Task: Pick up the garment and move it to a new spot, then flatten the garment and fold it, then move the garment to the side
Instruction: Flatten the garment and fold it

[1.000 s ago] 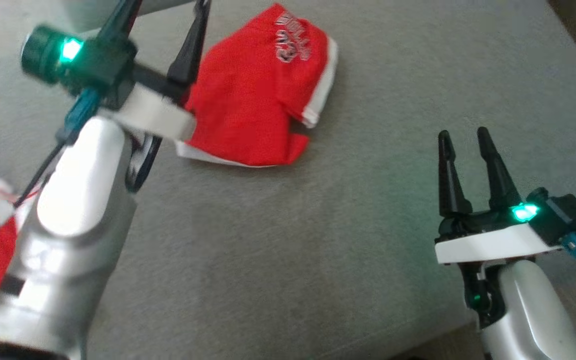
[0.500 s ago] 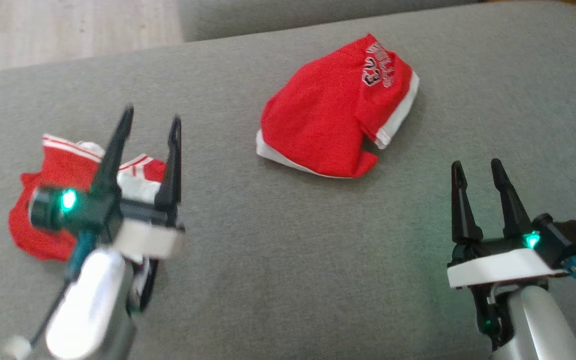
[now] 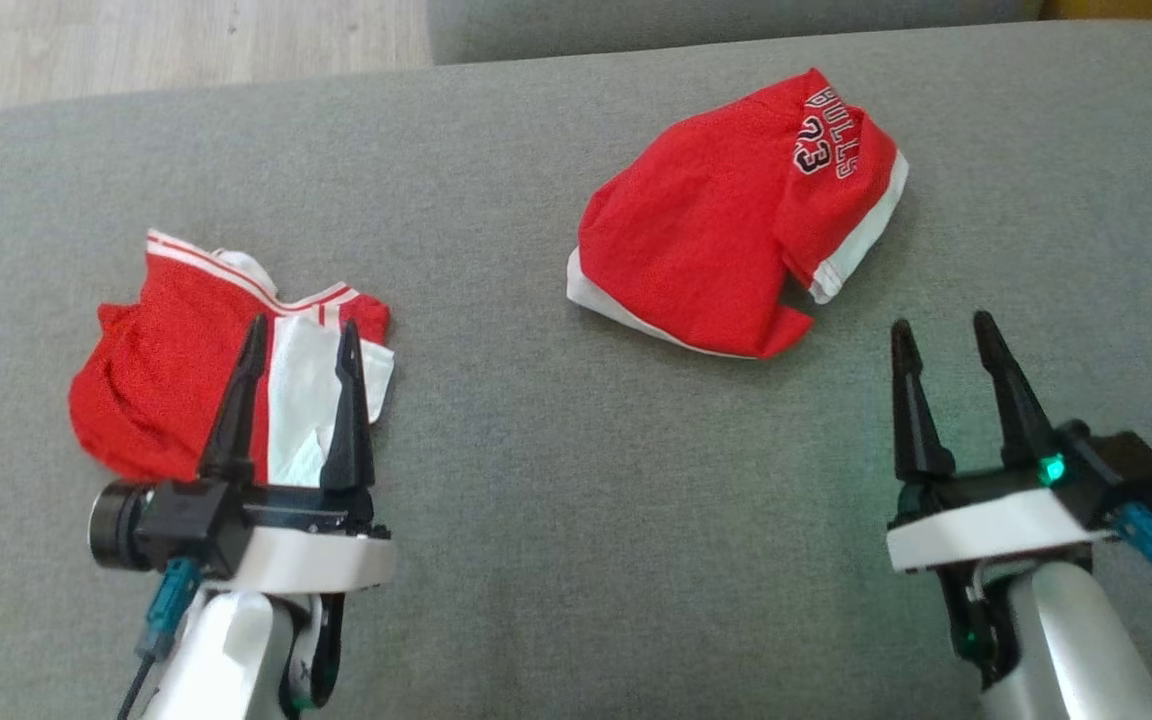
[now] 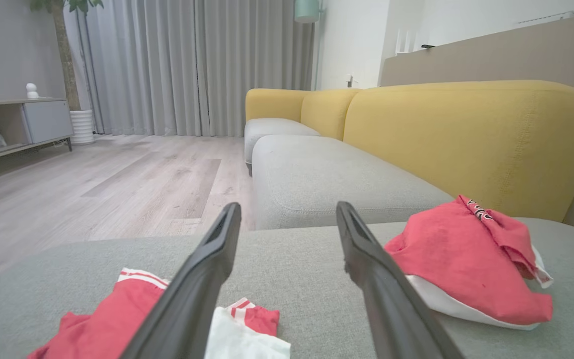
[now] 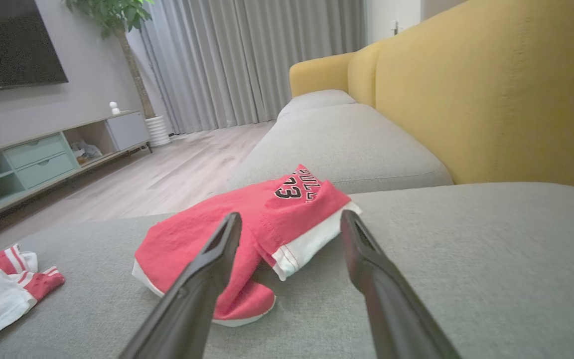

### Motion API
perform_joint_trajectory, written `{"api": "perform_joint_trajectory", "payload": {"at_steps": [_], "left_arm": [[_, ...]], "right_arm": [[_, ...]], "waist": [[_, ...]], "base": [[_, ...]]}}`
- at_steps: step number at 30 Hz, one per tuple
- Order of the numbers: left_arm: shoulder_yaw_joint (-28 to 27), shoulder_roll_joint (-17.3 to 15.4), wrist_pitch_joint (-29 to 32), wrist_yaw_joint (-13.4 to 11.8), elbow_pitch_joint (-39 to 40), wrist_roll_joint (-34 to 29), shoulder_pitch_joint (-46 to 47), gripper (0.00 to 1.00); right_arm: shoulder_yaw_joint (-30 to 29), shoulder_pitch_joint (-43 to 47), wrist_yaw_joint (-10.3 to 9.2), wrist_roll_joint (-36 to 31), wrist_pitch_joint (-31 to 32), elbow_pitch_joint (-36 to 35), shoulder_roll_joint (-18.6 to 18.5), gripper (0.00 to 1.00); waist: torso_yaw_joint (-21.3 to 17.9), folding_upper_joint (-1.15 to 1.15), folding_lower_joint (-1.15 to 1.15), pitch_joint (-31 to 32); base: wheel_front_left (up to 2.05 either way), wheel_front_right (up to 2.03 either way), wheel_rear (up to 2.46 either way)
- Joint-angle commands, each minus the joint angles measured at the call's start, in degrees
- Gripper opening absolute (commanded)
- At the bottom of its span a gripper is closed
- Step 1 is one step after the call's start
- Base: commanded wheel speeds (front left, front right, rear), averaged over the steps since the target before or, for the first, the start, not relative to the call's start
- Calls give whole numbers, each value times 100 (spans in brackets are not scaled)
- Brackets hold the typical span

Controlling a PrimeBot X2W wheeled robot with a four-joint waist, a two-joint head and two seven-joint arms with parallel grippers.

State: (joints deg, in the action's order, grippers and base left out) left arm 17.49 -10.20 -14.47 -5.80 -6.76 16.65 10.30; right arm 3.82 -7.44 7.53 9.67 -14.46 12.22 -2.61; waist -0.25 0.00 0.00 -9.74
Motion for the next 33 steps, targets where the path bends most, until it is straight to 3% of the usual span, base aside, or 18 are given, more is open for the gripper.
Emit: {"api": "perform_joint_trajectory", "payload": {"at_steps": [1, 8, 15, 22, 28, 29, 30, 31, 33], "left_arm": [[-252, -35, -51, 13, 170, 13, 217, 100], [-211, 108, -52, 108, 97, -92, 287, 100], [-297, 210, -52, 215, 34, -169, 407, 100], [-328, 303, -52, 281, 65, -257, 468, 100], [-359, 374, -52, 321, 82, -313, 463, 100], [-370, 378, -52, 328, 78, -321, 462, 100], [-384, 380, -52, 332, 71, -328, 461, 100], [-401, 381, -52, 333, 63, -336, 457, 100], [-434, 378, -52, 335, 51, -355, 442, 100]], "right_arm": [[132, -312, -4, -90, -54, -112, -27, 100], [146, -705, -4, -260, -54, 476, -27, 100], [117, -1178, -4, -434, 185, 1773, -27, 100], [337, -1685, -4, -32, 238, 2783, -27, 100], [652, -2105, -4, -85, 215, 3453, -27, 100], [695, -2153, -4, -87, 206, 3535, -27, 50], [720, -2200, -4, -91, 185, 3599, -27, 22], [713, -2244, -4, -128, 149, 3642, -27, 0], [600, -2286, -4, -164, 76, 3693, -27, 0]], "waist": [[47, 0, 0, -52], [249, 0, 0, -255], [476, 0, 0, -367], [633, 0, 0, -445], [680, 0, 0, -506], [675, 0, 0, -505], [664, 0, 0, -497], [643, 0, 0, -480], [585, 0, 0, -427]], "base": [[0, 0, 0], [0, 0, 0], [0, 0, 0], [0, 0, 0], [0, 0, 0], [0, 0, 0], [0, 0, 0], [0, 0, 0], [0, 0, 0]]}}
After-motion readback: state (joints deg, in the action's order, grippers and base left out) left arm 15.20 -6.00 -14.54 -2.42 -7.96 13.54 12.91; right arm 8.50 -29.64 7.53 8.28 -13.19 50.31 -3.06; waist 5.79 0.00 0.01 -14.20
